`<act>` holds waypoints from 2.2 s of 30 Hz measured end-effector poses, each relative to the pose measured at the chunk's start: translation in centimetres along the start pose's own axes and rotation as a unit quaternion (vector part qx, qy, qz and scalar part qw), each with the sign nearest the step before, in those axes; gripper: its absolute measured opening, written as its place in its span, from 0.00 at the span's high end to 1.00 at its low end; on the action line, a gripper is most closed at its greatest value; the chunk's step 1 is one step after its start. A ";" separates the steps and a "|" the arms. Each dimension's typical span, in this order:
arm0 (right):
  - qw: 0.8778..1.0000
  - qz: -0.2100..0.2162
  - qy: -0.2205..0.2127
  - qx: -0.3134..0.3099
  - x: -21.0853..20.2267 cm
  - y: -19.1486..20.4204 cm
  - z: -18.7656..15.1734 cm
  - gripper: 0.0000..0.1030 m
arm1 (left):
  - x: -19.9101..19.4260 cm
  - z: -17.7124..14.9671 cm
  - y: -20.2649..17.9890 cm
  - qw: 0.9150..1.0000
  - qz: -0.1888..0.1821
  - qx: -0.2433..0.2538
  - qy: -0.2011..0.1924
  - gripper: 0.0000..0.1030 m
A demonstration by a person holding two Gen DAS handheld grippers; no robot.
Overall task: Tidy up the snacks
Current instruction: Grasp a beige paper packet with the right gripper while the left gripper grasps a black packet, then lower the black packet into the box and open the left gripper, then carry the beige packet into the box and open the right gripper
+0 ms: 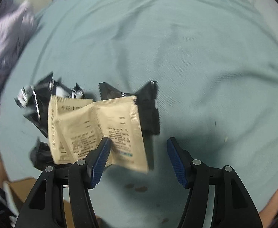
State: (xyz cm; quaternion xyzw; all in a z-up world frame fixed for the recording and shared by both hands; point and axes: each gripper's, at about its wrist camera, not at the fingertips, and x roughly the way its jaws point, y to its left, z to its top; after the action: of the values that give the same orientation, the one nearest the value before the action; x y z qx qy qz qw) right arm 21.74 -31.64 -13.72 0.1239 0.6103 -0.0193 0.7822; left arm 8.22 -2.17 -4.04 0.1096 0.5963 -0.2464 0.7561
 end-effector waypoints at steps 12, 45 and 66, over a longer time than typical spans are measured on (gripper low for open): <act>0.992 -0.019 -0.039 -0.117 -5.0 5.5 -2.1 0.98 | -0.1 -2.6 -0.7 0.999 0.012 0.032 -0.014 0.74; 0.988 0.080 -0.045 -0.123 -22.0 7.0 -12.2 0.98 | 1.9 -3.8 -4.9 0.993 0.073 0.088 0.003 0.34; 0.978 0.106 0.088 -0.156 -13.6 11.7 -11.7 0.98 | -0.5 -2.1 2.5 0.994 0.100 -0.036 -0.039 0.23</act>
State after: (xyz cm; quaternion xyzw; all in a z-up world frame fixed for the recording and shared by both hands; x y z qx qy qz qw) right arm 9.30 -19.44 -1.35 0.0655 0.6556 0.1703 0.7327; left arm 7.58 1.04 -4.47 0.1316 0.5608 -0.1521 0.8031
